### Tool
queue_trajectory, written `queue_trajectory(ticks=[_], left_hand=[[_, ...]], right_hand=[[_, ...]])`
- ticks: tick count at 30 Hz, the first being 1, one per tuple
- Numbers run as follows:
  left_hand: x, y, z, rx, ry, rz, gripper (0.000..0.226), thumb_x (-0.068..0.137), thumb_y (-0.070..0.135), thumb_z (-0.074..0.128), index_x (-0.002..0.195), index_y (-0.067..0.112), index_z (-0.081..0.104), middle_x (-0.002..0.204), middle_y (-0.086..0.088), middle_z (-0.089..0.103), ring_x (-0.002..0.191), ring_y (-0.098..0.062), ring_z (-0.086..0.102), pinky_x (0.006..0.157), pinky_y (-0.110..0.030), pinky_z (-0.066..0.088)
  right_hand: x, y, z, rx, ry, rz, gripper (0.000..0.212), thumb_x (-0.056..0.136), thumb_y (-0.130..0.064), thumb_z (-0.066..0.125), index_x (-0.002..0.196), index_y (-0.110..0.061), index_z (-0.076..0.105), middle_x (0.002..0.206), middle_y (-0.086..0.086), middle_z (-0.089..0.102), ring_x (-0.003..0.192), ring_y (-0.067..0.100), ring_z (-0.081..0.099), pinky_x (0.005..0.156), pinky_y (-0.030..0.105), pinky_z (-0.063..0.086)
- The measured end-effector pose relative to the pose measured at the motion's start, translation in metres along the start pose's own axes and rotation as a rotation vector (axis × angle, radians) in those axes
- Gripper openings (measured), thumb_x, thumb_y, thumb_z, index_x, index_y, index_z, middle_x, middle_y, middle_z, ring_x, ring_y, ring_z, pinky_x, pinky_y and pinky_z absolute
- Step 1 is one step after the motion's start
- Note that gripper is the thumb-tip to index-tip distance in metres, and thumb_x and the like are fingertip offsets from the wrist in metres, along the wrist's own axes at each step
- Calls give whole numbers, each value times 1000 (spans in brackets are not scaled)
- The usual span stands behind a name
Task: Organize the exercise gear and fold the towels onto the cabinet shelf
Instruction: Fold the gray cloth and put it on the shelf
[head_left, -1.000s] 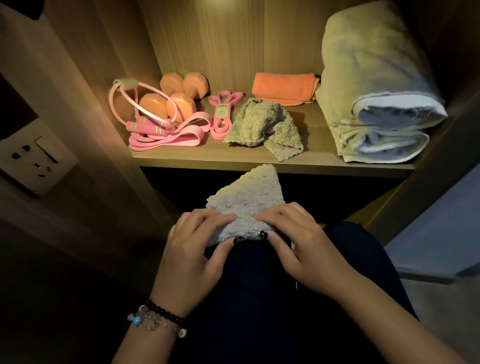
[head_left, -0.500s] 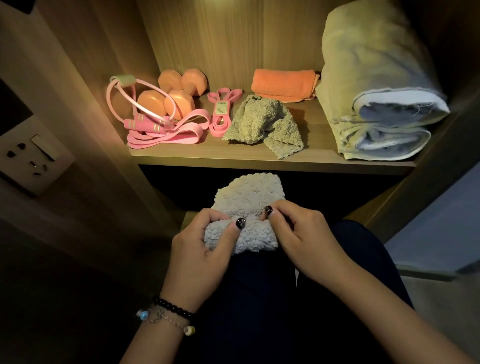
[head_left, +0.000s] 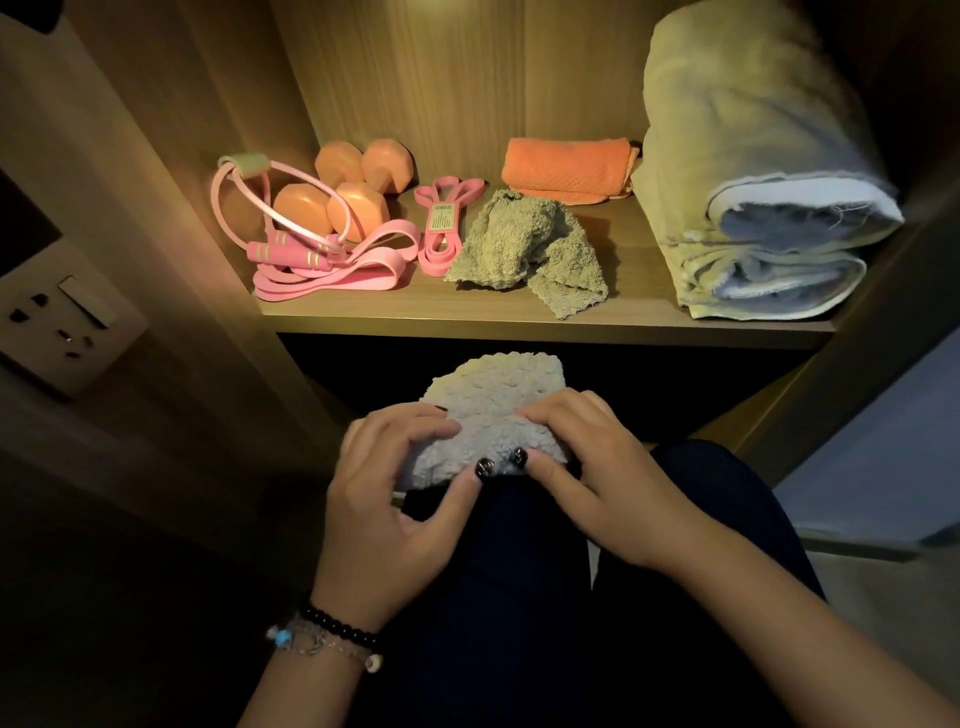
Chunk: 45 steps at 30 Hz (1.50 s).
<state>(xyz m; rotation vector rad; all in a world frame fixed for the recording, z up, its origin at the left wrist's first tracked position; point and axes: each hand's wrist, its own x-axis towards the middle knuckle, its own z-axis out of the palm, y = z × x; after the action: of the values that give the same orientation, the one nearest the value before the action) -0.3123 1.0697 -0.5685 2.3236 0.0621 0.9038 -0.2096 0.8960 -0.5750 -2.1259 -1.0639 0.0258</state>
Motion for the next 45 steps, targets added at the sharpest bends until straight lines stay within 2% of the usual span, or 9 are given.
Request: queue_trajectory(ticks=[4, 10, 15, 22, 26, 31, 35, 38, 45], left_hand=[[-2, -7, 1, -47, -119, -99, 29, 83, 36, 60, 110, 28, 61, 110, 20, 57, 107, -6, 56, 87, -23, 46], [-7, -6, 0, -134, -113, -138, 27, 85, 47, 58, 105, 30, 63, 101, 17, 60, 100, -11, 61, 82, -21, 47], [-5, -3, 3, -162, -85, -231, 25, 83, 50, 56, 97, 30, 64, 95, 13, 65, 92, -6, 62, 76, -16, 47], [3, 7, 9, -303, 56, -516, 26, 84, 45, 67, 68, 25, 63, 70, 13, 66, 65, 1, 60, 56, -12, 43], [6, 4, 9, -153, 91, -514, 12, 85, 49, 62, 83, 37, 61, 85, 16, 65, 80, 1, 60, 64, -23, 45], [4, 5, 13, -362, 30, -344, 44, 79, 41, 59, 117, 21, 55, 116, 1, 58, 106, -17, 58, 86, -26, 48], [9, 0, 19, -465, -42, -473, 48, 71, 45, 67, 114, 28, 59, 109, 12, 64, 102, -8, 63, 80, -21, 51], [14, -3, 25, -479, -16, -531, 44, 70, 45, 73, 108, 27, 61, 104, 13, 66, 95, -3, 64, 74, -14, 50], [22, 6, 31, -538, 38, -741, 48, 67, 50, 74, 105, 26, 57, 100, 8, 68, 85, 2, 66, 67, -12, 50]], right_hand=[[12, 2, -2, 45, -25, 65, 52, 89, -55, 34, 115, -17, 59, 104, -10, 52, 105, 8, 46, 88, 22, 36], [10, -15, -9, -117, -53, 144, 57, 86, -64, 21, 86, -21, 58, 86, -11, 55, 88, 8, 47, 83, 31, 42], [-3, -22, -15, -265, 117, -69, 32, 94, -41, 41, 107, -21, 62, 105, -10, 57, 99, 13, 52, 87, 34, 39], [-11, -19, -11, -185, -82, -60, 35, 93, -47, 40, 119, -27, 52, 109, -15, 50, 100, 8, 47, 89, 34, 39], [1, -19, -11, -104, -166, 29, 45, 91, -55, 28, 119, -30, 52, 104, -19, 47, 101, 3, 46, 95, 33, 34], [24, -10, -24, 183, -235, 244, 27, 90, -42, 48, 95, -21, 64, 88, -6, 62, 83, 8, 57, 82, 39, 46], [22, -4, -18, 165, -64, 245, 22, 89, -39, 52, 103, -28, 65, 96, -15, 60, 91, 1, 55, 79, 27, 41], [14, -10, -12, -36, 154, 30, 29, 90, -33, 50, 114, -26, 63, 108, -13, 52, 105, 8, 51, 89, 35, 42], [5, -3, -15, -135, 53, 26, 51, 83, -48, 49, 131, -30, 50, 112, -14, 49, 104, 7, 50, 85, 31, 49]])
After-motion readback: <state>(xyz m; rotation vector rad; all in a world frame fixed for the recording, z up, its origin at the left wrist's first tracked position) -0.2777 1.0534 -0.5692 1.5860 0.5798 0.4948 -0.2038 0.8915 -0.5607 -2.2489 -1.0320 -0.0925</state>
